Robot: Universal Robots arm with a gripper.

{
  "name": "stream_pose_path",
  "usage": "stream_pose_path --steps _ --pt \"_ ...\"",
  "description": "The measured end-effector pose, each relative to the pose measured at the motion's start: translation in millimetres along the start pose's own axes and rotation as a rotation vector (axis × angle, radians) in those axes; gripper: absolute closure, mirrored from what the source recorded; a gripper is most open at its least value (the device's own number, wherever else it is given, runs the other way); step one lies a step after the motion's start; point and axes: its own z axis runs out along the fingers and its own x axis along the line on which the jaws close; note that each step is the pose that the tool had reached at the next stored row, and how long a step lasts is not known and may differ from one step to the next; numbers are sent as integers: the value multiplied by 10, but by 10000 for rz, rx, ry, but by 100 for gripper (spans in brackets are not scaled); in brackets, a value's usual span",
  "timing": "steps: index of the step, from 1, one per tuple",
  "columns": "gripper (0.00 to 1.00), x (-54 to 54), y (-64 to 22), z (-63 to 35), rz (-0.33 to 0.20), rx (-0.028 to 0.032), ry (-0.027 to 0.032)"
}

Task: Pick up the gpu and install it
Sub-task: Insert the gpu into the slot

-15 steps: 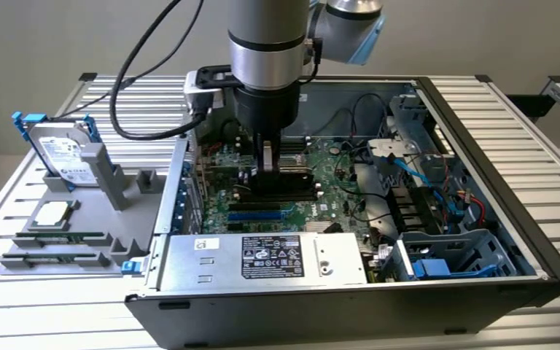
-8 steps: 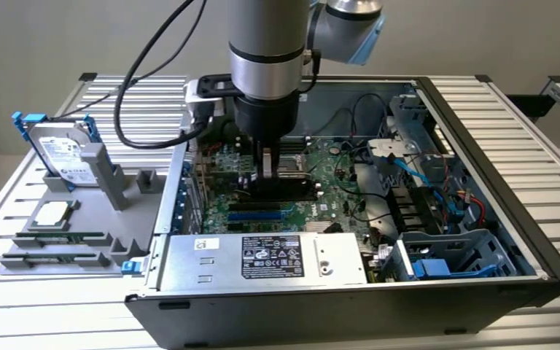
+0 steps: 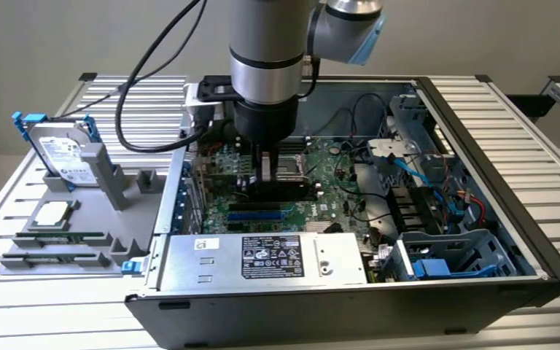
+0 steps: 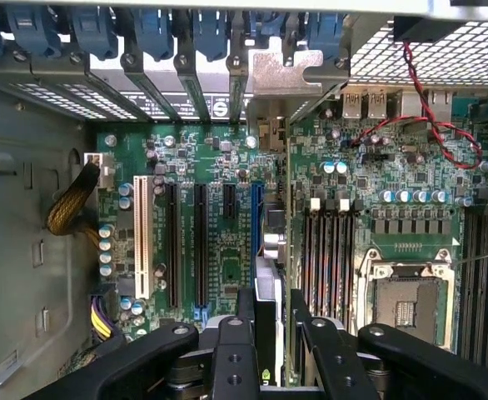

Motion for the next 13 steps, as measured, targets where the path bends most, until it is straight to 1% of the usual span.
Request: stream_pose_path --steps 3,4,6,10,11,12,13 --pt "73 0 -1 7 -2 -7 0" --pt "73 0 -1 11 -3 -8 8" --pt "73 1 -1 20 -7 -9 52" --pt "73 1 13 36 -5 -1 160" --pt "73 2 19 39 -6 19 179" --pt "73 2 26 40 -7 53 195" --pt "73 2 34 42 -9 111 207"
